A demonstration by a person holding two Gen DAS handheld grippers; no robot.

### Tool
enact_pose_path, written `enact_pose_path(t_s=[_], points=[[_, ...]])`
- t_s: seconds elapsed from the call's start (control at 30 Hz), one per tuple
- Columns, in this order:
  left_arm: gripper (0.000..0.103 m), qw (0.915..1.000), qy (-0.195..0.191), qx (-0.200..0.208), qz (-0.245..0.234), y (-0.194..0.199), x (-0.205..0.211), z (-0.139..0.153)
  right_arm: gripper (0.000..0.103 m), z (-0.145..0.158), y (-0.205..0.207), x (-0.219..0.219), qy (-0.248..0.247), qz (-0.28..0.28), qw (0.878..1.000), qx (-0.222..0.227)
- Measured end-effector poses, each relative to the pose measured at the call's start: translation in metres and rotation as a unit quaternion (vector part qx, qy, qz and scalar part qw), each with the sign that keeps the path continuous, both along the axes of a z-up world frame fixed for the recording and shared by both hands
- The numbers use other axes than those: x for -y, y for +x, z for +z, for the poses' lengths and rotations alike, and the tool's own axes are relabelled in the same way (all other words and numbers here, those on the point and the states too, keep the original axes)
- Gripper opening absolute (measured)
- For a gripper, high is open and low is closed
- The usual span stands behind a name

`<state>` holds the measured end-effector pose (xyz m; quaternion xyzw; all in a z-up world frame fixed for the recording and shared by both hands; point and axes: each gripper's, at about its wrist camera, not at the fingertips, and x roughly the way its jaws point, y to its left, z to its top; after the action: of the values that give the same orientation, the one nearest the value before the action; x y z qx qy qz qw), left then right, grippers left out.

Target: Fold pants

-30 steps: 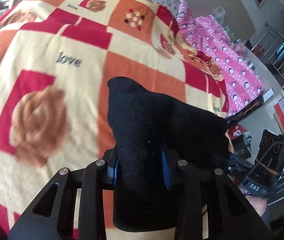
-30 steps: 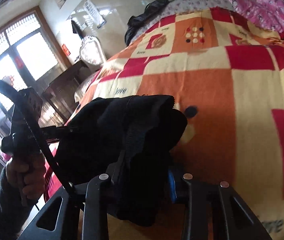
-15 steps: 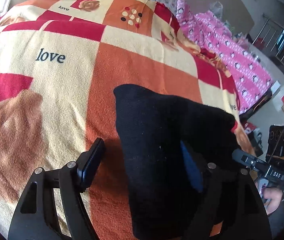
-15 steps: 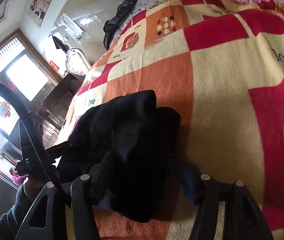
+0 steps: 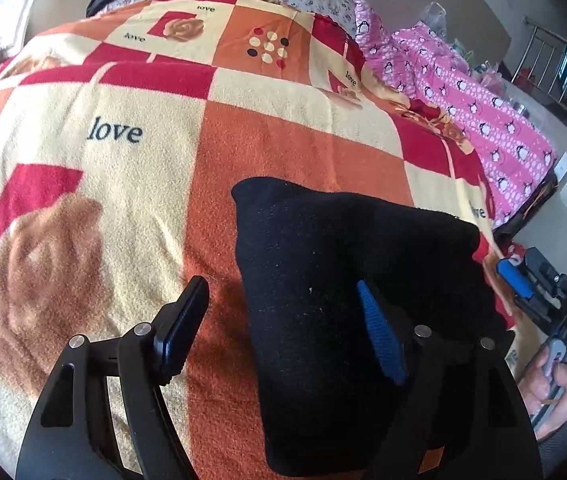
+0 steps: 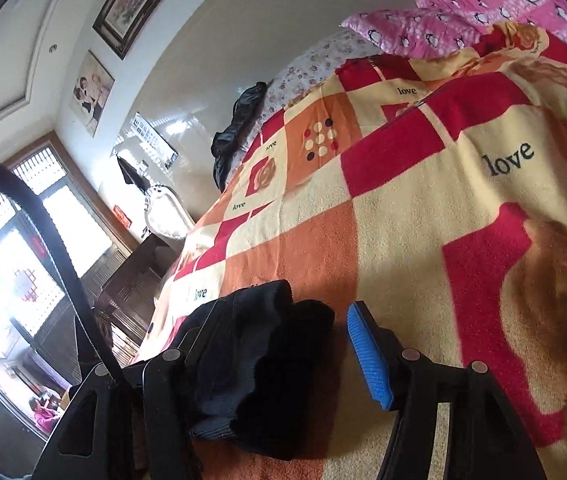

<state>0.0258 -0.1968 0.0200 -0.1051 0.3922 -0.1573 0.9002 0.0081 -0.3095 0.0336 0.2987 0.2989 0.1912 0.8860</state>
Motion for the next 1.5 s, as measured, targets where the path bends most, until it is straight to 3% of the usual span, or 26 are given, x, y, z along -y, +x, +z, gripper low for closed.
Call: enact_pose_path(t_s=[0.23, 0.37, 0.5, 0.63, 0.8, 0.87, 1.0, 1.27, 1.43, 1.5], points=[[0.077, 0.9993, 0.032, 0.012, 0.012, -0.003, 0.005, 0.002, 0.059, 0.004, -0.019, -0.008, -0.037, -0.016, 0.999, -0.015], [0.077, 0.9992, 0.035, 0.014, 0.012, -0.002, 0.005, 0.001, 0.059, 0.014, -0.058, -0.036, -0.106, 0.013, 0.994, 0.01], [0.077, 0.9988, 0.041, 0.021, 0.016, -0.007, 0.005, 0.005, 0.059, 0.017, -0.067, -0.056, -0.159, 0.03, 0.986, 0.025], [0.077, 0.9979, 0.041, 0.035, 0.036, -0.039, -0.003, 0.023, 0.059, 0.016, -0.072, -0.072, -0.203, 0.035, 0.978, 0.029], [0.079, 0.9841, 0.122, 0.09, 0.093, -0.094, -0.003, 0.047, 0.059, 0.015, -0.091, -0.083, -0.236, 0.008, 0.971, 0.032], [0.086, 0.986, 0.131, 0.071, 0.075, -0.102, 0.0, 0.048, 0.059, 0.011, -0.098, -0.086, -0.242, 0.005, 0.97, 0.029], [0.086, 0.9851, 0.143, 0.064, 0.072, -0.117, 0.008, 0.049, 0.059, 0.021, -0.114, -0.092, -0.27, -0.02, 0.96, 0.07], [0.086, 0.9921, 0.124, 0.012, 0.011, -0.131, 0.031, 0.027, 0.059, 0.02, -0.115, -0.111, -0.32, -0.017, 0.944, 0.081], [0.086, 0.997, 0.076, 0.001, -0.013, -0.134, 0.035, 0.02, 0.059, 0.021, -0.116, -0.103, -0.307, -0.031, 0.948, 0.082], [0.086, 0.9955, 0.093, 0.015, -0.003, -0.135, 0.038, 0.021, 0.059, 0.021, -0.117, -0.099, -0.3, -0.042, 0.95, 0.081]])
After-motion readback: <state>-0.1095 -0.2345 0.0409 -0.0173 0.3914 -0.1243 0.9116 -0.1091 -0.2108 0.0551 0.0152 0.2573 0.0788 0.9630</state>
